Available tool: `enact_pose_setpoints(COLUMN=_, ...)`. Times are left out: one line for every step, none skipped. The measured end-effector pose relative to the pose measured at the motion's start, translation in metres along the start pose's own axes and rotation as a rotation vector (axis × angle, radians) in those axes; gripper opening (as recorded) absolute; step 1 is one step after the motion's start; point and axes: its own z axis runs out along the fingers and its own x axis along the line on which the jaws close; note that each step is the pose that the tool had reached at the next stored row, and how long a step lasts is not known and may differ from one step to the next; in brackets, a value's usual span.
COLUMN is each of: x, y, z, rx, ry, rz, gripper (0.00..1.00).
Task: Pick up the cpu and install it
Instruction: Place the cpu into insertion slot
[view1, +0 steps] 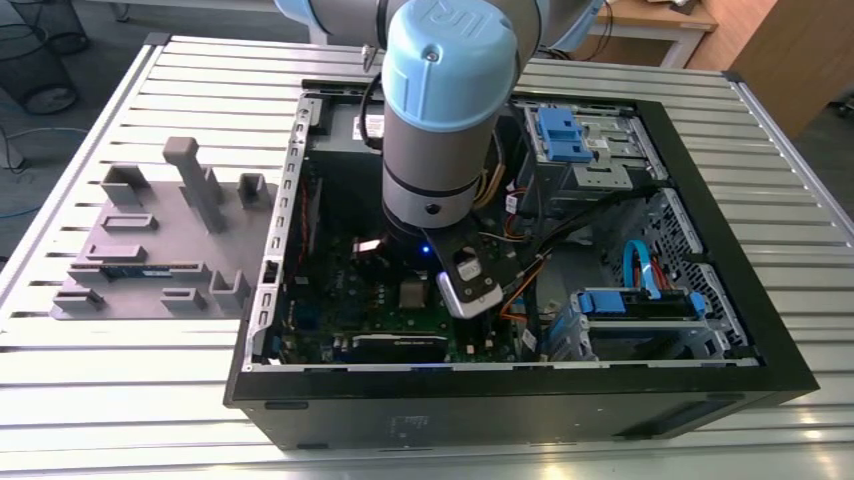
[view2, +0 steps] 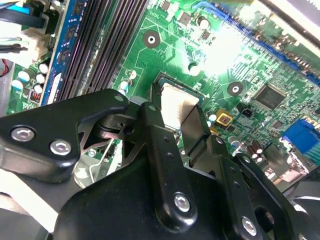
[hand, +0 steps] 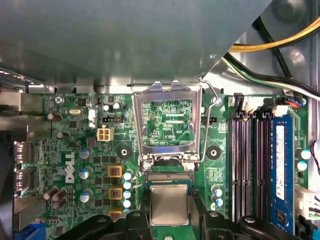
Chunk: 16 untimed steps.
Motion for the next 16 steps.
enact_pose_setpoints(x=0.0, y=0.0002, z=0.0, rx=-0.0044, ry=-0.0001, rz=0.0, gripper=0.41)
enact_pose_setpoints(x=0.0, y=0.0003, z=0.0, rx=-0.008, ry=-0.0002, rz=0.0, gripper=0.41)
enact_pose_setpoints(x=0.0, y=0.0004, z=0.0, rx=-0.01, ry=-0.0003, rz=0.0, gripper=0.41)
enact_pose_setpoints(x=0.0001, y=0.0005, z=0.0001, rx=-0.0105, ry=-0.0004, rz=0.0, gripper=0.41)
enact_pose_setpoints(x=0.0002, y=0.0005, z=0.0, rx=-0.0106, ry=-0.0004, rz=0.0, gripper=0.41)
enact_pose_setpoints(x=0.0006, y=0.0004, z=-0.0001, rx=-0.0105, ry=-0.0003, rz=0.0, gripper=0.41)
enact_pose_setpoints(x=0.0012, y=0.0004, z=-0.0002, rx=-0.0104, ry=-0.0002, rz=0.0, gripper=0.41)
enact_pose_setpoints(x=0.0018, y=0.0004, z=-0.0002, rx=-0.0103, ry=-0.0002, rz=0.0, gripper=0.41)
enact_pose_setpoints(x=0.0025, y=0.0004, z=-0.0001, rx=-0.0105, ry=-0.0003, rz=0.0, gripper=0.41)
enact_pose_setpoints(x=0.0028, y=0.0004, z=0.0, rx=-0.0106, ry=-0.0003, rz=0.0, gripper=0.41)
enact_pose_setpoints(x=0.0028, y=0.0004, z=0.0, rx=-0.0107, ry=-0.0004, rz=0.0, gripper=0.41)
enact_pose_setpoints(x=0.0028, y=0.0004, z=0.0, rx=-0.0107, ry=-0.0004, rz=0.003, gripper=0.41)
enact_pose_setpoints(x=0.0028, y=0.0004, z=-0.0001, rx=-0.0106, ry=-0.0005, rz=0.006, gripper=0.41)
enact_pose_setpoints(x=0.0028, y=0.0004, z=0.0, rx=-0.0106, ry=-0.0005, rz=0.009, gripper=0.41)
enact_pose_setpoints(x=0.0028, y=0.0004, z=0.0, rx=-0.0106, ry=-0.0007, rz=0.011, gripper=0.41)
enact_pose_setpoints(x=0.0028, y=0.0004, z=0.0, rx=-0.0106, ry=-0.0007, rz=0.012, gripper=0.41)
